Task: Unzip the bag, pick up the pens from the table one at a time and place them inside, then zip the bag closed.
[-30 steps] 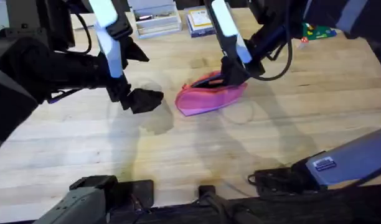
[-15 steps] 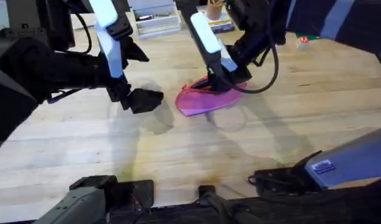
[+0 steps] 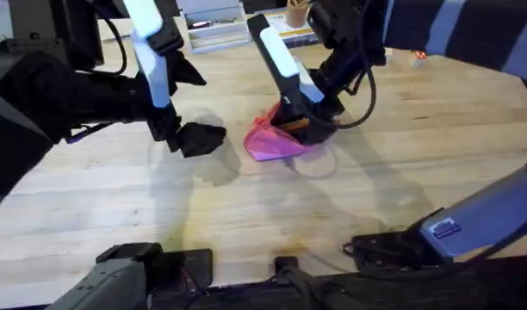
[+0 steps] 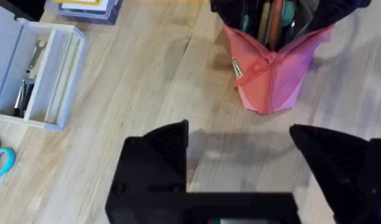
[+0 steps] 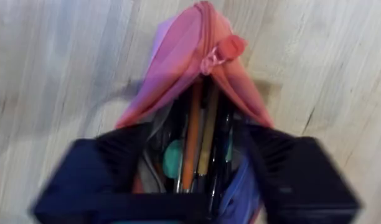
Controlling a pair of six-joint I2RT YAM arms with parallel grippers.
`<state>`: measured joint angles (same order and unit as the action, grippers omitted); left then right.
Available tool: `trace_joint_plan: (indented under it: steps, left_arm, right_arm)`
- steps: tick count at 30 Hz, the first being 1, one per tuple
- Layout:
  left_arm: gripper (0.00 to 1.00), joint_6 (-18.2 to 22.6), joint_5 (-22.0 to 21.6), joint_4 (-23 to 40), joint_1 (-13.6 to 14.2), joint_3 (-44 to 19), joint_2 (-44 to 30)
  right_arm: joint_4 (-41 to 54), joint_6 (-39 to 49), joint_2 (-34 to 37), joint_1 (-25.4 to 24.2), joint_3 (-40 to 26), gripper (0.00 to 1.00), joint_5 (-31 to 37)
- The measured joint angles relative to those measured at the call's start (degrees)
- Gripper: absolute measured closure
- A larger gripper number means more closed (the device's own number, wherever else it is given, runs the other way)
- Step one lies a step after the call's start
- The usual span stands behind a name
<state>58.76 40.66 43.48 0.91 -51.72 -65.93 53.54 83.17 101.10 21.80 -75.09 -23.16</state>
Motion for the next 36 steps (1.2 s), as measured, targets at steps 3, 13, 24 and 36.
trace_joint_plan:
  steps: [3, 13, 24, 36]
  left_arm:
    - [0.008, 0.0, 0.0, 0.01, 0.01, 0.0, 0.0]
    - [0.008, 0.0, -0.02, 0.0, 0.01, 0.0, 0.0]
    - [0.009, 0.0, -0.01, 0.19, 0.0, 0.0, 0.0]
    - [0.008, 4.27, -2.88, 2.05, 0.0, 0.0, -0.02]
  right_arm:
    - [0.02, -0.77, 0.01, 0.0, 0.0, 0.013, 0.0]
    - [1.6, -6.36, -0.18, 0.0, -0.3, 0.004, 0.04]
    - [3.78, -26.31, -8.23, 0.0, -5.3, 0.004, 0.0]
    - [-0.06, -51.34, -13.66, 1.55, -5.44, 0.004, -0.02]
